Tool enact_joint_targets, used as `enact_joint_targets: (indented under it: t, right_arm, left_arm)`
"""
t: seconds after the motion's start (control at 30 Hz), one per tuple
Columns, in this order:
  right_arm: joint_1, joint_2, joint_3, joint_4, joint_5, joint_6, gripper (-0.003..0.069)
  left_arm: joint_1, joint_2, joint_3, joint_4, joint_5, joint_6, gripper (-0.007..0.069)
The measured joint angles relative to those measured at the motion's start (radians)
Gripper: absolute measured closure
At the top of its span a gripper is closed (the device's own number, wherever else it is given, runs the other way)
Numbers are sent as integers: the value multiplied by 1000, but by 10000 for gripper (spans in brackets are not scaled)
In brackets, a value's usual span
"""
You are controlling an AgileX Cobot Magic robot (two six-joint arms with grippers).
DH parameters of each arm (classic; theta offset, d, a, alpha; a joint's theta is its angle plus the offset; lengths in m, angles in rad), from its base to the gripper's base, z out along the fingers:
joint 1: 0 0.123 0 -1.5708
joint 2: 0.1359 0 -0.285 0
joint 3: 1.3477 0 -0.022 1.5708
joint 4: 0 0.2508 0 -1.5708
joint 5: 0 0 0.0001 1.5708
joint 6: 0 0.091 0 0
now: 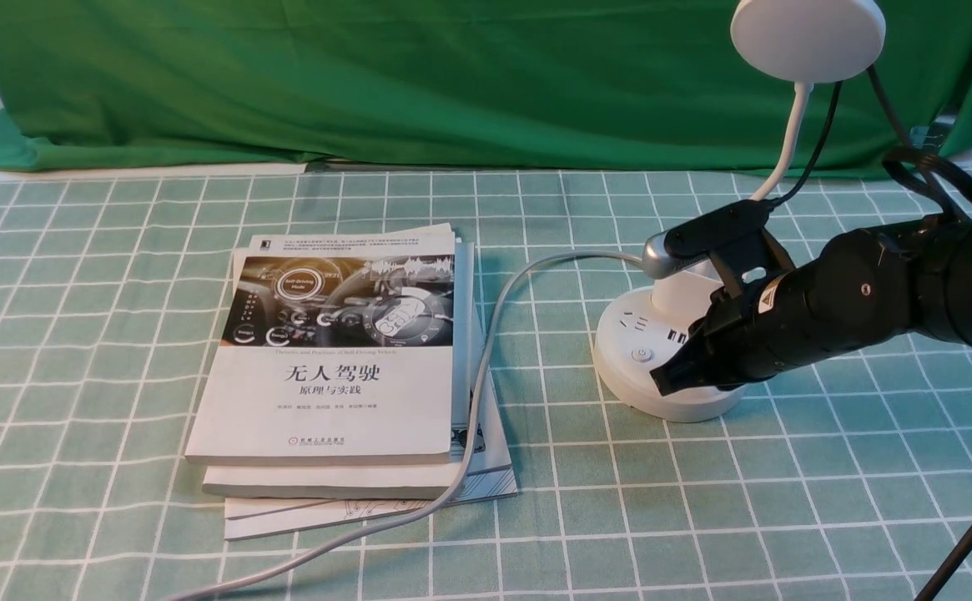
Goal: Turn on the table lamp.
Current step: 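Press the button on the base of the white desk lamp with the right gripper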
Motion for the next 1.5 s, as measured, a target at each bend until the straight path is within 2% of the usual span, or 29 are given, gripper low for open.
enact_joint_targets:
  t: [0.43,1.5]
  right_arm:
    - [3,33,-9,1,-40,-3,624]
    - [3,5,-9,-81,39,-4,625]
  left_arm:
    - [0,0,0,0,0,0,603]
    - [0,0,0,1,0,0,603]
